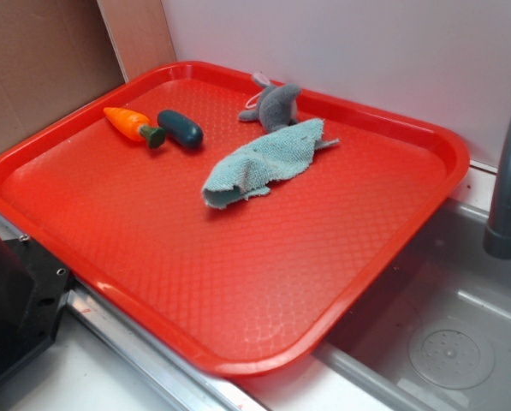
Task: Grab the carrot.
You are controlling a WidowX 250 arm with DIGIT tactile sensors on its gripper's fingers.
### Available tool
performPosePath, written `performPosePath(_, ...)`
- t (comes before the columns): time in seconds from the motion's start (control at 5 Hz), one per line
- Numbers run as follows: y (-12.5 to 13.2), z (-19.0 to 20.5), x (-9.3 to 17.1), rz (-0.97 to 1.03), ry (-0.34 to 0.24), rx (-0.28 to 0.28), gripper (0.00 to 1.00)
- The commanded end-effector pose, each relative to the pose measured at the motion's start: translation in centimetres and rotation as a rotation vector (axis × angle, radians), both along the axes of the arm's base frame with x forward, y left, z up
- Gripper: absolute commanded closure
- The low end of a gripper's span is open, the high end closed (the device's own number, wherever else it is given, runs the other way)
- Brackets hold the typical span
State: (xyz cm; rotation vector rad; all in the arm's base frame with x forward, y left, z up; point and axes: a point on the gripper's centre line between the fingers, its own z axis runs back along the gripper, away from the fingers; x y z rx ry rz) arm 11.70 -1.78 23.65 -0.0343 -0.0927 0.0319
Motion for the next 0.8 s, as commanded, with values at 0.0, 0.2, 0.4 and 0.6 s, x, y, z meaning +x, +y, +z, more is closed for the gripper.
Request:
performPosePath(0.0, 0.0, 0.0, 0.0, 0.0, 0.0, 0.0, 0.0)
performPosePath(0.2, 1.3, -0.5, 1.5, 0.183, 0.024, -0.021, 0.0)
performPosePath(0.4, 2.7, -1.3, 2.8, 0.409, 0.015, -0.036, 0.0)
performPosePath(0.6, 4.7, -2.7, 4.2, 0.656, -0.034, -0.09, 0.0)
